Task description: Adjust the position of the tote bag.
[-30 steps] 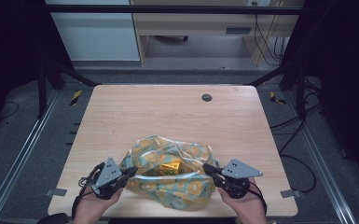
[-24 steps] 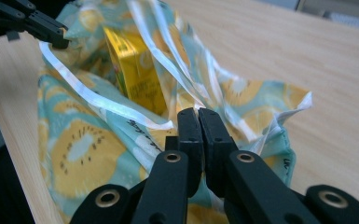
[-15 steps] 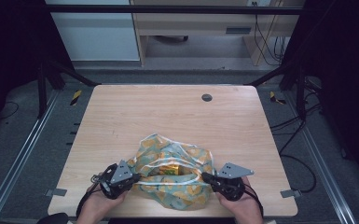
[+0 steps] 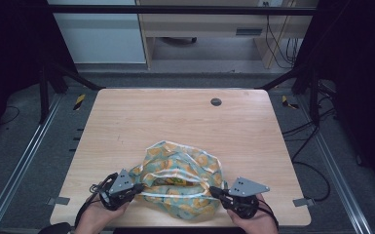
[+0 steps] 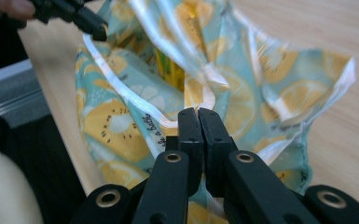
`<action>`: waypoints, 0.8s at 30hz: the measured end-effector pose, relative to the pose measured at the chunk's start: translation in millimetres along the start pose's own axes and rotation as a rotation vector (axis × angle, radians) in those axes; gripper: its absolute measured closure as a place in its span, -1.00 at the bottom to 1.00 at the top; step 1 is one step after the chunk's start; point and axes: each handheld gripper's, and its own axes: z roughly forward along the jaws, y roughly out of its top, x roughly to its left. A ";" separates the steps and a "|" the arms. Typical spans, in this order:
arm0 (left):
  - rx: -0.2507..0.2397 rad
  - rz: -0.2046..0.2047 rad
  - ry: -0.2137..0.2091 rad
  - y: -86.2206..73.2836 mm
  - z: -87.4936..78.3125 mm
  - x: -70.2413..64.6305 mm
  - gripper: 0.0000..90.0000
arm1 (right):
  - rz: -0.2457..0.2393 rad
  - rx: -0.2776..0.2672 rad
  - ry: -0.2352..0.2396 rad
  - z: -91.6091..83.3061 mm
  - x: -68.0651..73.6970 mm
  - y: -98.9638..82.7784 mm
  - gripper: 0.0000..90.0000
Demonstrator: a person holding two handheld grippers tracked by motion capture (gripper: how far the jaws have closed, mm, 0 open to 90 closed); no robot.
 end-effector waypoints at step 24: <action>0.131 0.074 0.084 5.0 31.5 1.5 1.00 | 0.034 0.185 -0.093 31.8 -22.2 -11.7 0.99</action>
